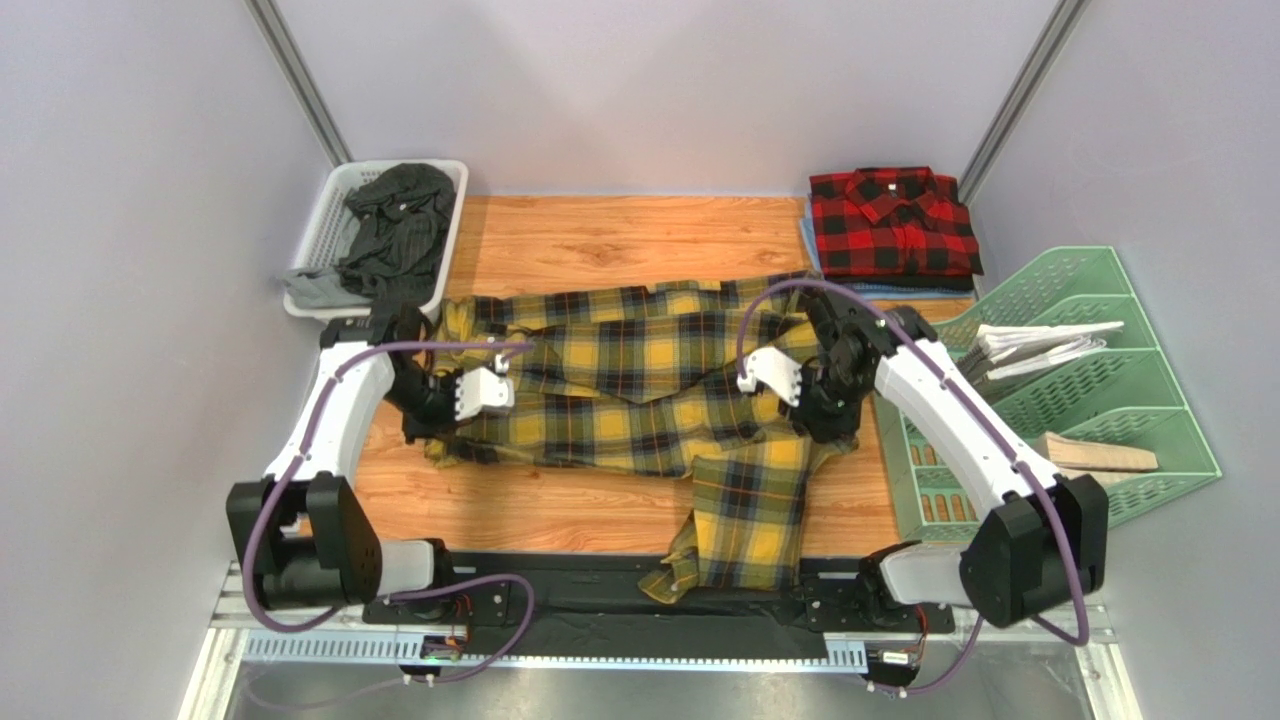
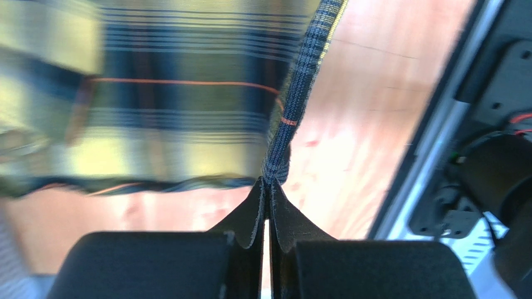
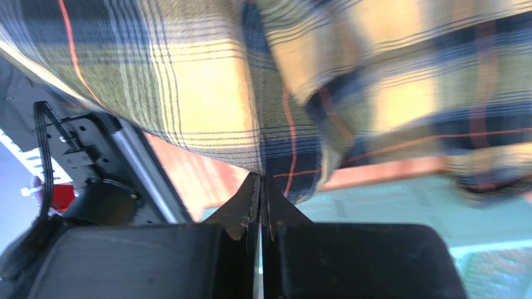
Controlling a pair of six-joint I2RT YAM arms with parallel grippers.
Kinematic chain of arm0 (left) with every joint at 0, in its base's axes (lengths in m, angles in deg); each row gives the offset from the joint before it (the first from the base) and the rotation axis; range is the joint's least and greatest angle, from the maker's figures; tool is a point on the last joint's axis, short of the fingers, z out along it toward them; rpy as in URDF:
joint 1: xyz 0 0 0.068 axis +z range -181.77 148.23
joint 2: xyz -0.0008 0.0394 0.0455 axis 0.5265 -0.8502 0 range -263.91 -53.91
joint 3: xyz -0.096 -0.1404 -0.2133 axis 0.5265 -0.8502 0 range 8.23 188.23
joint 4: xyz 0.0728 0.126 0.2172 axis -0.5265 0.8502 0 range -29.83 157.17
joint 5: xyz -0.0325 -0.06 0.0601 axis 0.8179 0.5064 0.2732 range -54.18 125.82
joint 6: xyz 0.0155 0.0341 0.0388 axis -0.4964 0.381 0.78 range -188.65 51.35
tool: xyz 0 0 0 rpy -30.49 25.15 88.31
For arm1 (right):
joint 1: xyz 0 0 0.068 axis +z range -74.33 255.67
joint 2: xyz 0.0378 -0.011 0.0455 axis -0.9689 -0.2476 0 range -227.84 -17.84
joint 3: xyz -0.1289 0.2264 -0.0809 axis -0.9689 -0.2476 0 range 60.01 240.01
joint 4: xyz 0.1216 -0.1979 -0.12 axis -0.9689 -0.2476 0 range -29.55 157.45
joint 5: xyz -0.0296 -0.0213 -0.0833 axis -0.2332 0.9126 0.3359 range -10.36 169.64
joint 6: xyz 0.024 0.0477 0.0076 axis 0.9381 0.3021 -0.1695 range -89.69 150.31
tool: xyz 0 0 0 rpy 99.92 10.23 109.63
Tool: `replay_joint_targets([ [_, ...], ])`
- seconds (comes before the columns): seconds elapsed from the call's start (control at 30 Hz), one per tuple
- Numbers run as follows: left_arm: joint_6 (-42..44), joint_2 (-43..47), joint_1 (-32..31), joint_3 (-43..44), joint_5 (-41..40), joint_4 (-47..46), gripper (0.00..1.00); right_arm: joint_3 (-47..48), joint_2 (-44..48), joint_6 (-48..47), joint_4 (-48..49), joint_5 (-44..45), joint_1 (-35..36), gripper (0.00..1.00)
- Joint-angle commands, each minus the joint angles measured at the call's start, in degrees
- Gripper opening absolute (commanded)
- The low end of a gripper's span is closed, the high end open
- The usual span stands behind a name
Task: Fold and stack the long sleeve shirts
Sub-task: Fold the shirt
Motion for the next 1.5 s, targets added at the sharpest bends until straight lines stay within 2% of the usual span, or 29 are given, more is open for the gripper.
replay_joint_targets([
  [0.0, -2.3, -6.3, 0.5, 9.8, 3.6, -1.6, 0.00, 10.7, -6.3, -4.1, -3.0, -1.4, -2.8, 0.00],
  [0.17, -5.3, -13.8, 0.4, 18.8, 3.2, -4.0, 0.00, 25.3, -16.6, -6.4, -5.0, -1.8, -4.8, 0.00],
  [0.47, -8.7, -27.1, 0.4, 25.9, 0.2, -8.4, 0.00, 46.9, -36.6, -7.1, -7.5, -0.5, -5.2, 0.00],
  [0.6, -9.7, -29.6, 0.4, 26.9, -0.1, -9.5, 0.00, 51.2, -41.4, -8.1, -8.0, 0.3, -5.6, 0.00],
  [0.83, -11.2, -32.0, 0.4, 27.3, -1.7, -11.2, 0.00, 51.5, -46.6, -7.8, -6.2, 2.3, -5.6, 0.00],
  [0.9, -12.5, -32.9, 0.4, 27.6, -2.6, -12.4, 0.00, 51.5, -47.8, -6.6, -5.0, 2.8, -5.6, 0.06],
  [1.0, -15.1, -34.5, 0.5, 27.5, -5.6, -14.8, 0.00, 53.0, -49.0, -2.4, -4.6, 3.3, -6.0, 0.28],
  [1.03, -16.2, -34.9, 0.5, 27.0, -6.4, -15.6, 0.00, 53.6, -49.1, -1.1, -4.7, 3.1, -6.2, 0.40],
  [1.07, -16.9, -35.0, 0.5, 26.8, -7.1, -16.4, 0.04, 54.5, -49.1, 1.2, -5.3, 3.0, -6.5, 0.47],
  [1.1, -17.6, -35.0, 0.6, 26.7, -7.6, -17.5, 0.18, 54.8, -48.5, 2.5, -5.6, 3.0, -6.8, 0.52],
  [1.13, -19.7, -34.6, 0.5, 26.8, -7.9, -18.2, 0.25, 54.8, -48.0, 3.8, -5.9, 2.8, -7.0, 0.56],
  [1.17, -20.6, -33.9, 0.7, 27.0, -7.7, -18.6, 0.30, 54.2, -47.4, 5.1, -7.0, 2.6, -7.7, 0.58],
  [1.2, -21.9, -33.4, 1.2, 27.5, -6.1, -18.3, 0.42, 53.7, -46.0, 7.9, -7.4, 2.8, -8.0, 0.59],
  [1.23, -24.4, -32.6, 1.6, 28.2, -4.9, -17.9, 0.48, 53.0, -45.3, 9.5, -7.8, 2.8, -9.1, 0.59],
  [1.3, -25.0, -29.6, 2.3, 28.1, 0.1, -14.6, 0.51, 50.9, -44.0, 13.0, -10.2, 1.9, -10.4, 0.59],
  [1.33, -24.4, -28.3, 2.2, 26.5, 1.2, -13.9, 0.63, 49.9, -42.6, 14.0, -10.7, 1.5, -11.9, 0.59],
  [1.4, -23.7, -24.2, 2.3, 24.2, 3.9, -12.1, 0.66, 46.5, -41.3, 16.1, -12.2, 0.5, -13.2, 0.59],
  [1.47, -22.7, -21.5, 1.9, 20.5, 3.1, -11.6, 0.66, 43.9, -38.9, 17.2, -11.2, 0.4, -14.9, 0.59],
])
